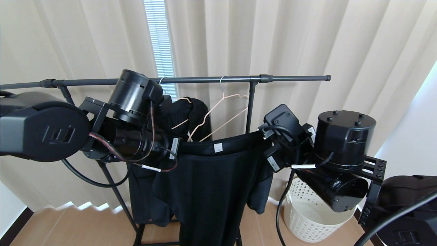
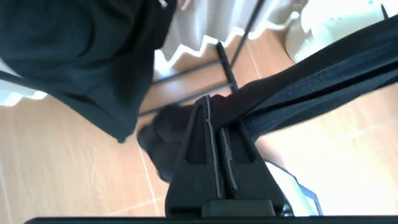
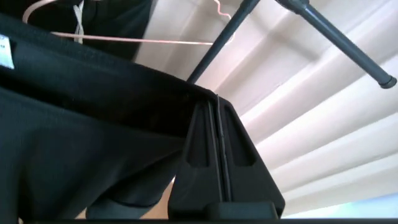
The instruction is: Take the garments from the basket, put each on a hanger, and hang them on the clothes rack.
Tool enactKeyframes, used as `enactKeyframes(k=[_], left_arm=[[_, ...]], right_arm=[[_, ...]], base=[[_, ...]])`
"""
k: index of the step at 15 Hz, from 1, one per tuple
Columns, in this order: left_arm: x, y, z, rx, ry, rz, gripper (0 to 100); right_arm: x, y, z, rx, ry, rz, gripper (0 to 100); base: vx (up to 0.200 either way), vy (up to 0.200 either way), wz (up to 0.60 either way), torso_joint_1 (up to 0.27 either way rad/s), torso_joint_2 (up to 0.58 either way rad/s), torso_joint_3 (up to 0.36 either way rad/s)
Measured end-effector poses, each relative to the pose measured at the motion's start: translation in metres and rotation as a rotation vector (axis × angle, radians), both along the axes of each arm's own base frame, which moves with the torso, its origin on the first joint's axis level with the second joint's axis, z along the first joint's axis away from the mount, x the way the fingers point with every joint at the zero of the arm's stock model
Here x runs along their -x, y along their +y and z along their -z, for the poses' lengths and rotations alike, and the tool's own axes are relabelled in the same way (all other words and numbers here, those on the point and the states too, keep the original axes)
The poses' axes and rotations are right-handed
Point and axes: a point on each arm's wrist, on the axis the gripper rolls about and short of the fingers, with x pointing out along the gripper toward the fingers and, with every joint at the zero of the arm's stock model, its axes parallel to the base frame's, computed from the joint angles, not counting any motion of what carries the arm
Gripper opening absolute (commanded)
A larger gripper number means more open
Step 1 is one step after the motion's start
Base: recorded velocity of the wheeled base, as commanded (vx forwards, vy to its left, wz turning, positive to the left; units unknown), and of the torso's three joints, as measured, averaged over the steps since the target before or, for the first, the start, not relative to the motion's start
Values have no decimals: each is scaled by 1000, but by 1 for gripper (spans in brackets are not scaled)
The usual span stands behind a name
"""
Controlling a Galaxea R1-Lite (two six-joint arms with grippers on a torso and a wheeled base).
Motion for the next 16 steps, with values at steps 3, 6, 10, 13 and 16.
enactKeyframes(k=[3, 6, 10, 13, 16], left_arm=[[-4, -5, -1, 34, 22, 45, 0], [-7, -6, 0, 35, 25, 47, 0], [-13, -10, -6, 65, 10, 67, 0], [-24, -17, -9, 78, -9, 69, 0], [-35, -27, -11, 105, -21, 78, 0]], right_arm=[[-4, -8, -6, -1, 54, 31, 0], [-3, -10, -12, -9, 61, 38, 0], [2, -15, -11, 36, 110, 36, 0], [21, -20, -10, 118, 227, -41, 0], [48, -10, -18, 108, 266, -171, 0]], base=[[0, 0, 0, 0, 0, 0], [0, 0, 0, 0, 0, 0], [0, 0, 0, 0, 0, 0], [0, 0, 0, 0, 0, 0], [0, 0, 0, 0, 0, 0]])
